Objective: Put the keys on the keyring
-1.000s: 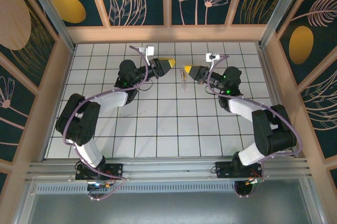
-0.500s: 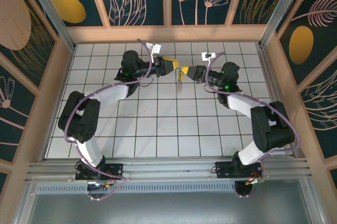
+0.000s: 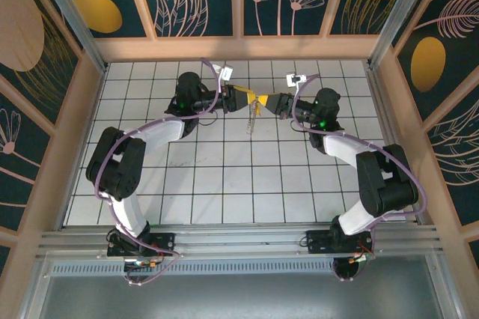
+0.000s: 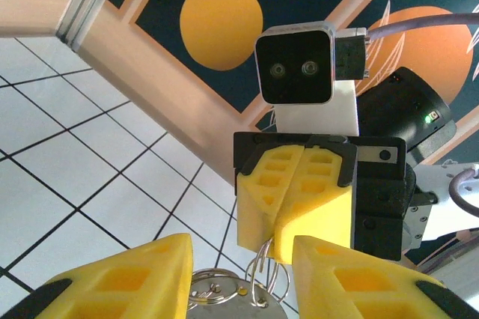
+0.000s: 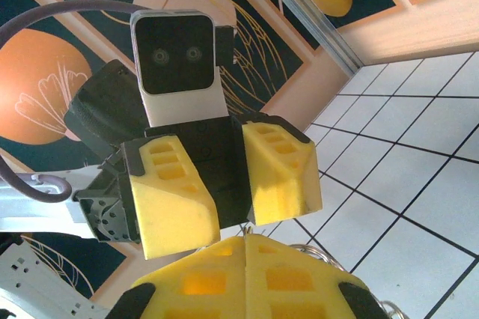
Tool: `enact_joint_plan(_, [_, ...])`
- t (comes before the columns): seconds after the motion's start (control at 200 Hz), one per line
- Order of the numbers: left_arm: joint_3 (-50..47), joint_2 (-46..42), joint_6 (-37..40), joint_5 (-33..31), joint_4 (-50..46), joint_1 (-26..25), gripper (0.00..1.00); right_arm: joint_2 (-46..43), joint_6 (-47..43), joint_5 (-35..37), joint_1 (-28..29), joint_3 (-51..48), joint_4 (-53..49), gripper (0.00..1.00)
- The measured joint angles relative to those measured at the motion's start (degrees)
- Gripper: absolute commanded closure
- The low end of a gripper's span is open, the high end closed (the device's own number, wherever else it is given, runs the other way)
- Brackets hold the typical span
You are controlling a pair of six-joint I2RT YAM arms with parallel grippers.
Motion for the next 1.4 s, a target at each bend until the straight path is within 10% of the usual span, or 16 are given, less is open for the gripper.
enact_joint_plan(0.866, [0.28,1.73,-1.95,1.55,2.73,-1.11,1.0,1.36,0.24,0.04,-0.33,0.0,1.09,1.0])
enact_joint_plan(0.981, [0.26,1.73,-3.08,1.33,3.54,-1.2,1.0,1.29,0.59,0.09,-0.74,-0.02,1.38,0.74])
enact_joint_plan(1.401, [-3.54,1.73,-9.11,-1.25,11.8,-1.42,1.0,-8.7,0.94,4.37,-5.03,-9.01,2.16,0.55])
